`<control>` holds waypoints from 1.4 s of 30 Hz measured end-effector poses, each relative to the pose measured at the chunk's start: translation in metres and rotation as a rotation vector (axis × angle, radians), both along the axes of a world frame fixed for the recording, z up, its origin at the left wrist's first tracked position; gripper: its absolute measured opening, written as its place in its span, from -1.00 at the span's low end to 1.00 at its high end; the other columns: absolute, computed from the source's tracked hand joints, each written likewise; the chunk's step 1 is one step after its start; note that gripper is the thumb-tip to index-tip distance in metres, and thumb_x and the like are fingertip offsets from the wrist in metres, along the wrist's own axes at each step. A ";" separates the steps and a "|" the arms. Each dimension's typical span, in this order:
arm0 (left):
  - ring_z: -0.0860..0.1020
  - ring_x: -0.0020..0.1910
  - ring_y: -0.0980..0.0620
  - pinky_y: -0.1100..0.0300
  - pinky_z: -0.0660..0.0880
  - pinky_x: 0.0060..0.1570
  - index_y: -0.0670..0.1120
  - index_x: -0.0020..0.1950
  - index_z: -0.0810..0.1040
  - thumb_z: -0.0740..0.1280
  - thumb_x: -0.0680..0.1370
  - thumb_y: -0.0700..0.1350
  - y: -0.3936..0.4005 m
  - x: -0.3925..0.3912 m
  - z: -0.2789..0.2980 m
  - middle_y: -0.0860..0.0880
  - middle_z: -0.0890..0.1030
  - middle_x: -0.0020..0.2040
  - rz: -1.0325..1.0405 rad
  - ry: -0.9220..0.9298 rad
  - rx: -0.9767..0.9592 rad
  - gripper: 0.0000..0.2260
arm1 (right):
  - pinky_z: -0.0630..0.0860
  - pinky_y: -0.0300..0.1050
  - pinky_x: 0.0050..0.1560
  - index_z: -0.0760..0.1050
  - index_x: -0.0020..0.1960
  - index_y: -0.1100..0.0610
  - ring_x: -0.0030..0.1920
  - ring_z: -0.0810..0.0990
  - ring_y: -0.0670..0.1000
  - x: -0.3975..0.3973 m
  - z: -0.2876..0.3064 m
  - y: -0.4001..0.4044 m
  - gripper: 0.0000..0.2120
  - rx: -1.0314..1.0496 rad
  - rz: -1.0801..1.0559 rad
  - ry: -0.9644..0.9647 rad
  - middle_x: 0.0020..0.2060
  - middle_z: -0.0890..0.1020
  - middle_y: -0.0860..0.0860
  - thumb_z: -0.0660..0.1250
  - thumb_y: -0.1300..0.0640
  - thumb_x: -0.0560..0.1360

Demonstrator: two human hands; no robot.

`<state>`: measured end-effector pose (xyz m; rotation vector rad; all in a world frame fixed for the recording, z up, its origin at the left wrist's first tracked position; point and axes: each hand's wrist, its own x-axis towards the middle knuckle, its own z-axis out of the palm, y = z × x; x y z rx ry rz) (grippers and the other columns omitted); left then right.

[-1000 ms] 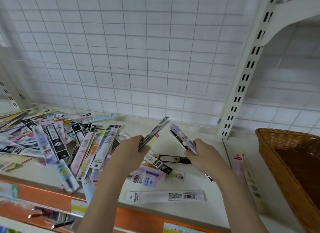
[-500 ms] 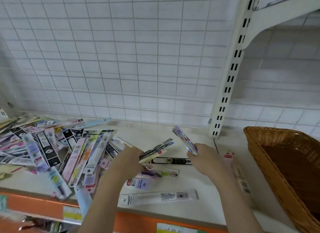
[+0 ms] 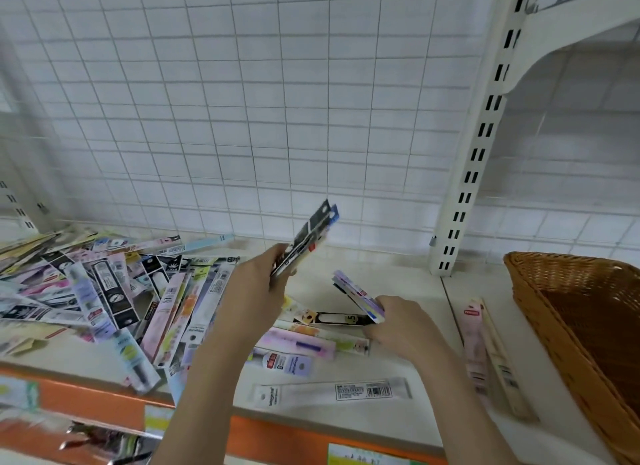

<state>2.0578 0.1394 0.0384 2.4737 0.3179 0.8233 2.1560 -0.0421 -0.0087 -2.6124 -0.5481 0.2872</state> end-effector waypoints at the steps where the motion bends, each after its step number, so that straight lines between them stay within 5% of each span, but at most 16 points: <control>1: 0.39 -0.40 0.20 0.39 0.34 -0.40 -0.12 0.21 0.52 0.23 0.58 -0.25 0.000 -0.001 0.001 0.06 0.52 -0.22 -0.004 -0.018 -0.031 -0.77 | 0.27 -0.17 -0.43 0.25 -0.33 -0.01 -0.25 0.47 0.08 0.000 -0.001 0.002 -0.73 -0.008 0.000 0.001 -0.36 0.43 -0.06 0.33 0.07 0.42; 7: 0.42 -0.10 0.06 0.55 0.31 -0.21 -0.12 0.43 0.31 0.15 0.58 -0.34 0.009 -0.007 0.004 -0.01 0.43 0.04 0.010 -0.024 -0.106 -0.58 | 0.22 -0.20 -0.45 0.25 -0.30 0.02 -0.25 0.45 0.07 -0.002 0.002 0.008 -0.73 -0.054 -0.006 -0.064 -0.36 0.39 -0.07 0.31 0.02 0.45; 9: 0.48 -0.17 0.05 0.47 0.32 -0.30 -0.11 0.32 0.42 0.16 0.60 -0.27 0.009 -0.009 0.004 0.02 0.51 -0.08 0.037 -0.009 -0.151 -0.70 | 0.22 -0.21 -0.45 0.30 -0.27 0.03 -0.23 0.47 0.08 -0.001 0.003 0.008 -0.77 -0.049 -0.010 -0.086 -0.34 0.42 -0.05 0.30 0.02 0.47; 11: 0.40 -0.41 0.08 0.44 0.32 -0.42 -0.09 0.00 0.51 0.20 0.60 -0.21 0.011 -0.011 0.003 0.04 0.46 -0.38 0.076 -0.006 -0.163 -0.90 | 0.22 -0.21 -0.44 0.35 -0.20 0.04 -0.20 0.48 0.09 0.000 0.005 0.006 -0.82 -0.042 -0.024 -0.117 -0.29 0.46 -0.03 0.30 -0.01 0.49; 13: 0.30 -0.51 0.08 0.41 0.31 -0.45 -0.05 -0.23 0.40 0.21 0.60 -0.17 0.014 -0.011 0.001 0.03 0.33 -0.52 0.096 -0.004 -0.148 -0.80 | 0.24 -0.19 -0.42 0.36 -0.16 0.03 -0.19 0.50 0.09 0.001 0.008 0.004 -0.83 -0.024 -0.049 -0.145 -0.24 0.50 -0.02 0.29 -0.03 0.50; 17: 0.55 -0.42 0.21 0.51 0.39 -0.40 -0.06 -0.01 0.44 0.16 0.62 -0.14 0.014 -0.010 0.001 0.03 0.61 -0.29 0.039 -0.003 -0.284 -0.92 | 0.37 -0.13 -0.26 0.37 -0.14 0.03 -0.08 0.59 0.13 0.005 0.018 0.001 -0.85 0.026 -0.103 -0.195 -0.12 0.63 0.03 0.29 -0.02 0.50; 19: 0.60 -0.37 0.20 0.39 0.42 -0.39 -0.04 0.00 0.43 0.14 0.62 -0.12 0.015 -0.009 -0.001 -0.01 0.64 -0.24 0.031 -0.012 -0.347 -0.91 | 0.38 -0.12 -0.25 0.37 -0.14 0.04 -0.08 0.58 0.13 0.006 0.021 0.000 -0.85 0.037 -0.113 -0.215 -0.12 0.63 0.04 0.28 0.00 0.50; 23: 0.58 -0.41 0.01 0.25 0.37 -0.43 -0.05 -0.06 0.39 0.13 0.62 -0.13 0.019 -0.007 -0.003 -0.01 0.58 -0.30 0.092 -0.029 -0.361 -0.90 | 0.41 -0.12 -0.28 0.35 -0.24 0.02 -0.16 0.57 0.11 0.004 0.025 0.002 -0.78 0.048 -0.106 -0.218 -0.23 0.60 0.00 0.26 -0.04 0.51; 26: 0.57 -0.30 -0.11 0.13 0.40 -0.32 -0.10 -0.09 0.41 0.13 0.62 -0.11 0.028 -0.009 -0.005 -0.04 0.58 -0.27 0.145 0.000 -0.346 -0.86 | 0.25 -0.18 -0.42 0.25 -0.37 0.00 -0.23 0.46 0.09 -0.001 0.027 0.010 -0.65 0.024 -0.077 -0.204 -0.34 0.41 -0.05 0.28 -0.07 0.51; 34: 0.25 -0.50 -0.01 0.14 0.14 -0.46 -0.13 -0.39 0.25 0.18 0.61 -0.15 0.044 -0.028 0.000 -0.05 0.28 -0.51 0.234 0.103 -0.252 -0.64 | 0.34 -0.09 -0.28 0.31 -0.07 0.11 -0.22 0.45 0.09 -0.001 0.022 0.038 -0.89 0.004 0.084 -0.143 -0.23 0.47 0.02 0.16 0.08 0.58; 37: 0.43 -0.41 -0.10 0.14 0.23 -0.42 -0.24 -0.21 0.43 0.15 0.62 -0.11 0.059 -0.034 -0.002 -0.08 0.35 -0.48 0.260 0.109 -0.285 -0.73 | 0.28 -0.13 -0.36 0.26 -0.05 0.11 -0.30 0.39 0.03 -0.003 0.023 0.057 -0.93 -0.020 0.181 -0.095 -0.28 0.40 -0.01 0.13 0.13 0.59; 39: 0.57 -0.24 -0.24 0.10 0.32 -0.34 -0.14 -0.29 0.38 0.15 0.62 -0.08 0.068 -0.038 -0.002 -0.10 0.39 -0.46 0.264 0.103 -0.340 -0.71 | 0.25 -0.17 -0.40 0.25 -0.04 0.10 -0.34 0.36 -0.01 -0.003 0.023 0.070 -0.93 -0.015 0.227 -0.067 -0.31 0.38 -0.03 0.11 0.13 0.60; 42: 0.60 -0.25 -0.26 0.11 0.33 -0.38 -0.08 -0.35 0.28 0.15 0.62 -0.07 0.082 -0.045 -0.002 -0.09 0.38 -0.48 0.299 0.112 -0.335 -0.67 | 0.28 -0.12 -0.37 0.26 -0.05 0.11 -0.28 0.42 0.06 -0.002 0.024 0.092 -0.83 0.000 0.264 -0.046 -0.28 0.41 0.00 0.15 0.02 0.59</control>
